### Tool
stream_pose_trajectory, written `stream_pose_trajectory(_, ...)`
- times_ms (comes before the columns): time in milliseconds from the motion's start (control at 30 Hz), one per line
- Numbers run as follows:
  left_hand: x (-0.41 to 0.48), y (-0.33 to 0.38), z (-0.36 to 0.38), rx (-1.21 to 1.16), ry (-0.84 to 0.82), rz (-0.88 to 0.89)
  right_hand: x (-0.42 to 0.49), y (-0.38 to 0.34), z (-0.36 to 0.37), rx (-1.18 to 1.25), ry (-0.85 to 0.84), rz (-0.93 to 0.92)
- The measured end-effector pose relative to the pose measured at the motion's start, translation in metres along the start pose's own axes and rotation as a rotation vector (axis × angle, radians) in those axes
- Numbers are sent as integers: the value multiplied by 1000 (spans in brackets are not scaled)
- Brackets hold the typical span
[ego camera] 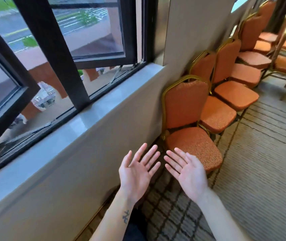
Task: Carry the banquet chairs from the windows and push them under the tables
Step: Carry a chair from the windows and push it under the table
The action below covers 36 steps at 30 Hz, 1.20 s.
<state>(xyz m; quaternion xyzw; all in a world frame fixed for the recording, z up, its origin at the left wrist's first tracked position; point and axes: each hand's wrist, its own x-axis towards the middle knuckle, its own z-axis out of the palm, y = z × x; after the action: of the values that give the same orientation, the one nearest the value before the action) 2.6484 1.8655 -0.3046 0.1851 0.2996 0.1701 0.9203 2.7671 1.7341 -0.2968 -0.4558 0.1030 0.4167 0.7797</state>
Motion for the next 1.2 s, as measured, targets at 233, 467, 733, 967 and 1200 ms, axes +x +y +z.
stream_pose_trajectory(233,94,78,33,53,-109,-75,83,-41,76,33,11,-94)
stream_pose_trajectory(467,164,107,62,85,-166,-135,135,-71,97,67,56,-142)
stream_pose_trajectory(733,269,104,109,119,-142,-173,235,-134,85,45,97,-155)
stream_pose_trajectory(967,391,97,172,136,-94,-186,353,-207,66,33,113,-103)
stream_pose_trajectory(1200,475,86,227,134,-49,-198,446,-267,54,49,143,-38)
